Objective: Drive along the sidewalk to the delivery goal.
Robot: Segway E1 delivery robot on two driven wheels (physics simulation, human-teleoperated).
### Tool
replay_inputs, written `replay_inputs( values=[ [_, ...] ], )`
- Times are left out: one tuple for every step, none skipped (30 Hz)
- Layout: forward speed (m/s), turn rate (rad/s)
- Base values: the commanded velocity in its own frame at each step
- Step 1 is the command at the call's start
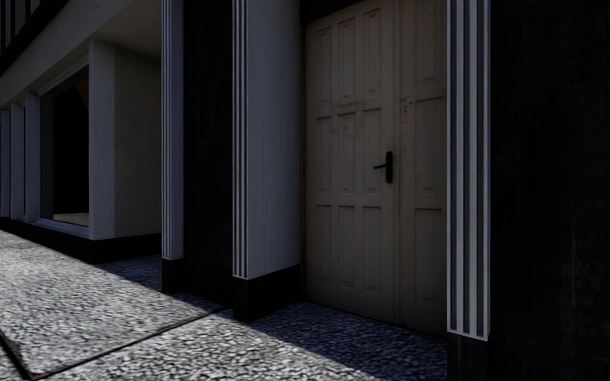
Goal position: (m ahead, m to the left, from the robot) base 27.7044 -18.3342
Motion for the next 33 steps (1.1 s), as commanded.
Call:
replay_inputs(
  values=[
    [0.00,0.00],
    [0.00,0.00],
    [0.00,0.00],
    [0.00,0.00],
    [0.00,0.00],
    [0.00,0.00],
    [0.00,0.00],
    [0.00,0.00],
    [0.00,0.00],
    [0.00,0.00],
    [0.00,0.00],
    [0.00,0.00],
    [0.00,0.00],
    [0.00,0.00],
    [0.00,0.00],
    [0.00,0.00],
    [0.00,0.00],
    [0.00,0.00],
    [0.00,0.00],
    [0.00,0.00],
    [0.00,0.00],
    [0.00,0.00],
    [0.00,0.00],
    [0.00,0.00],
    [0.00,0.00],
    [0.00,0.00],
    [0.00,0.00],
    [0.00,0.00],
    [0.00,0.00],
    [0.00,0.00],
    [0.00,-0.29],
    [0.00,-0.29],
    [0.00,-1.20]
  ],
)
